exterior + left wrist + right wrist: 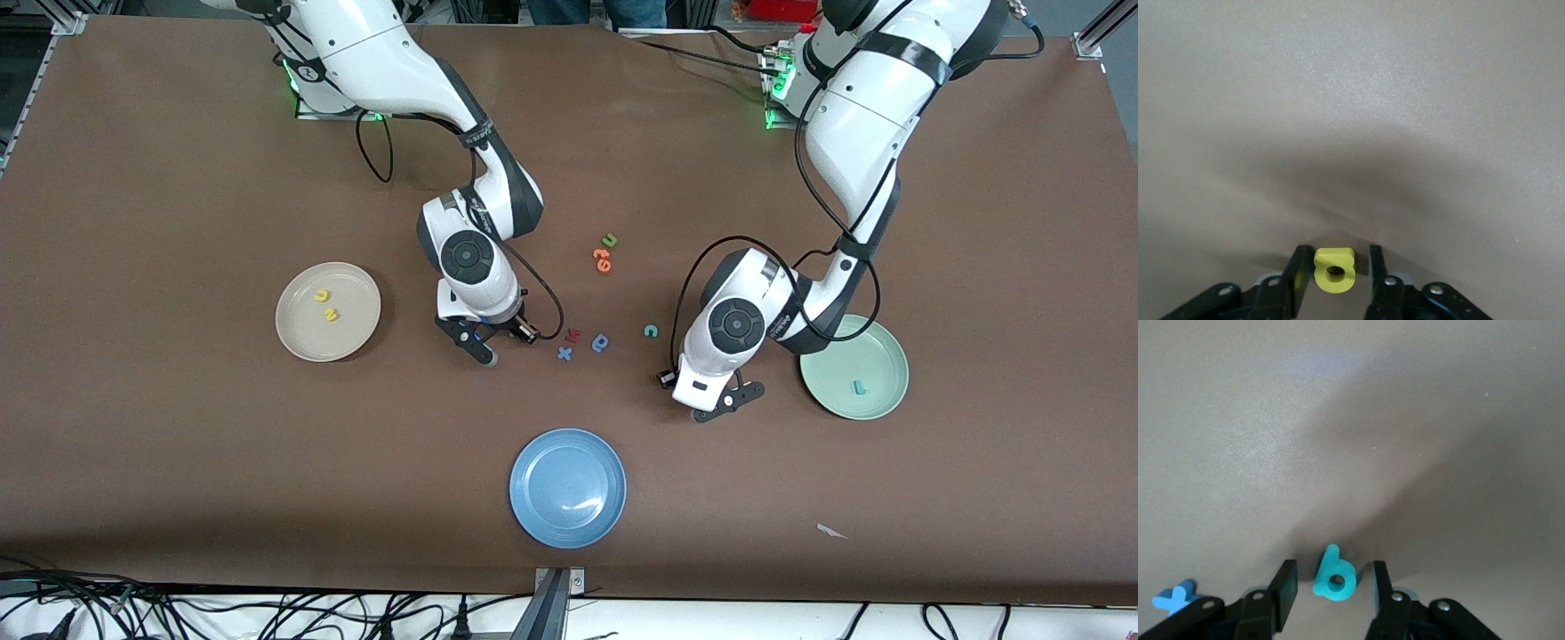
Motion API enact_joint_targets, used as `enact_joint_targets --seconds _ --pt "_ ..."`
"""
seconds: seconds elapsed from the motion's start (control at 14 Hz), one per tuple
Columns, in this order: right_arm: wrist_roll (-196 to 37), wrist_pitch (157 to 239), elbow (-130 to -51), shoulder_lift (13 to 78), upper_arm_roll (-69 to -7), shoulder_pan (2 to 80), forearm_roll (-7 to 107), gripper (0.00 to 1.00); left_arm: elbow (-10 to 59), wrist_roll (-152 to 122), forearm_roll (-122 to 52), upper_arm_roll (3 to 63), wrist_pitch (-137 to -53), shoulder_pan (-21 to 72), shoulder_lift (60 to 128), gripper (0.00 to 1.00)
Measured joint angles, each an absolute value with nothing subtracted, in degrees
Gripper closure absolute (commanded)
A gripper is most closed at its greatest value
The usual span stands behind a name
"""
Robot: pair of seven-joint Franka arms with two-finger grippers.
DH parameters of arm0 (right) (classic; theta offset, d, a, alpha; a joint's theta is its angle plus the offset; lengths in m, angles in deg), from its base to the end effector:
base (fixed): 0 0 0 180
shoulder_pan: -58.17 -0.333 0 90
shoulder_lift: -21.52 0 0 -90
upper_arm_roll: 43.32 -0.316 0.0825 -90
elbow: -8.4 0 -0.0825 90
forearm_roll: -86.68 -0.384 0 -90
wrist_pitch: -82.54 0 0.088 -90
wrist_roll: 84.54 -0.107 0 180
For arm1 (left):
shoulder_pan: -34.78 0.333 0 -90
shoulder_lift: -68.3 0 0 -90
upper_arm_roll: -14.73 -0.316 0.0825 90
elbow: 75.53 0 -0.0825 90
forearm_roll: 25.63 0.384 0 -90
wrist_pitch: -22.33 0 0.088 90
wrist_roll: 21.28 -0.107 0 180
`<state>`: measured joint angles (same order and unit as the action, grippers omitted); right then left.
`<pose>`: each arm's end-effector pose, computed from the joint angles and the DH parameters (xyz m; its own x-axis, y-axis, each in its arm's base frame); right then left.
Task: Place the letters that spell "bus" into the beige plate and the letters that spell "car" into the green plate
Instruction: 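Grasp the teal 6 with the right gripper while the left gripper grasps yellow a, then place the teal 6 on the cream plate while the left gripper places yellow a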
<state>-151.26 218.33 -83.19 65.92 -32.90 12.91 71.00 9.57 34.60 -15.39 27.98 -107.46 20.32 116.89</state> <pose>0.5595 0.4132 0.1818 0.7643 -0.6424 -0.0564 -0.6446 -0.7637 -0.0360 0.6422 -0.3020 0.1732 0.9005 0.4310 -0.0572 0.4311 -0.9022 -0.0115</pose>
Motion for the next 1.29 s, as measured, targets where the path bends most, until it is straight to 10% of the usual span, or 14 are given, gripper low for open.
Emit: enact_joint_targets --seconds 0.29,1.29 --pt "-151.3 218.3 -83.2 66.2 -32.9 12.8 71.5 0.91 9.6 34.6 -15.4 28.0 -107.5 20.3 116.9 0.77" --pt "-113.4 204.4 -89.1 58.0 -19.7 13.0 73.3 0.91 7.3 3.7 -15.4 26.8 -94.6 30.4 112.0 0.84"
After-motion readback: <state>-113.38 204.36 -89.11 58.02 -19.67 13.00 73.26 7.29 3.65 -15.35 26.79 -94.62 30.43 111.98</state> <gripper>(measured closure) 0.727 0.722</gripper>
